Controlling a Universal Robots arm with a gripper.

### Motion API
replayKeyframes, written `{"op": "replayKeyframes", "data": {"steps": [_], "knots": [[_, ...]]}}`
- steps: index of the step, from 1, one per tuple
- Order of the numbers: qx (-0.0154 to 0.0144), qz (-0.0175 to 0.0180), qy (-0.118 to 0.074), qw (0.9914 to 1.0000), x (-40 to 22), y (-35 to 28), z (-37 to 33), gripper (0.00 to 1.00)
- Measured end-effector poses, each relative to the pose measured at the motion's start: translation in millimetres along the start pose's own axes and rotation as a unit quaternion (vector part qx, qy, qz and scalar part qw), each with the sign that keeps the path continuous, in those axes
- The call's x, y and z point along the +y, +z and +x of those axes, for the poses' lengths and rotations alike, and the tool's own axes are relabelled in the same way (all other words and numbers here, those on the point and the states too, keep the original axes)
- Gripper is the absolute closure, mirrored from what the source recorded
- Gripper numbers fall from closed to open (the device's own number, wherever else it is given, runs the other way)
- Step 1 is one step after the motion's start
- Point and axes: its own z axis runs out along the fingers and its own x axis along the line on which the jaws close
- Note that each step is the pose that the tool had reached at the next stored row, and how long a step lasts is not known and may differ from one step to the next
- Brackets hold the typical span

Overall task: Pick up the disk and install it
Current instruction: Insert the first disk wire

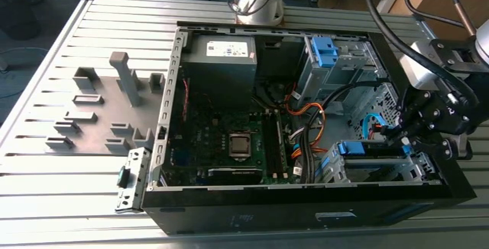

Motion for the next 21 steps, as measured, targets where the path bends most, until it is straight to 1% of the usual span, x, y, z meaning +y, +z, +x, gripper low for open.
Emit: {"op": "replayKeyframes", "data": {"steps": [3,14,21], "knots": [[-0.0018,0.0000,0.000,1.00000,0.1,0.9,0.1,0.84],[-0.0023,0.0000,0.000,1.00000,0.6,4.0,0.3,0.84],[-0.0038,-0.0001,0.000,0.99999,0.5,7.5,0.5,0.84]]}}
